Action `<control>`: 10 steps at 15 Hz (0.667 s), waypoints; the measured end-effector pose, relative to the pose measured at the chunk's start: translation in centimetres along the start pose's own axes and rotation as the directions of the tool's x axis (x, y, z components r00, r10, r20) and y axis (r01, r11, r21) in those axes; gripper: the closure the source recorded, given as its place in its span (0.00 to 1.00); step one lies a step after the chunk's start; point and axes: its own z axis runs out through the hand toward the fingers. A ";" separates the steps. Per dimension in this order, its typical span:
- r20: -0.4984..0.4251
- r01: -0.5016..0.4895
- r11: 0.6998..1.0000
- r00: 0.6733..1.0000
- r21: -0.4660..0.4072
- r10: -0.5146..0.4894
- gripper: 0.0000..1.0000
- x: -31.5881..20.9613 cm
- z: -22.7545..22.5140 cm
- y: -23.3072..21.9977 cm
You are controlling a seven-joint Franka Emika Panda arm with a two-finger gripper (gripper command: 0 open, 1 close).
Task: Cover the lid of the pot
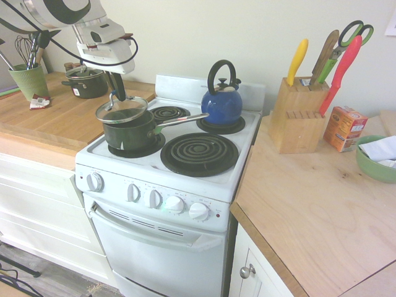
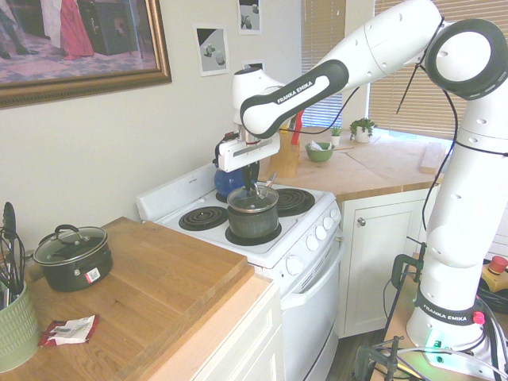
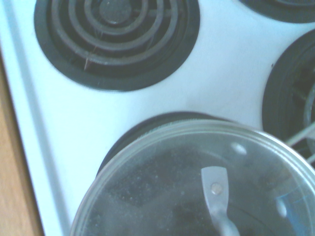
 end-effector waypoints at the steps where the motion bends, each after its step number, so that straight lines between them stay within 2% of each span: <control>1: -0.001 -0.003 1.000 1.000 0.000 0.003 1.00 0.2 0.3 -0.1; 10: -0.006 -0.017 1.000 1.000 0.001 0.017 1.00 1.7 1.9 -3.0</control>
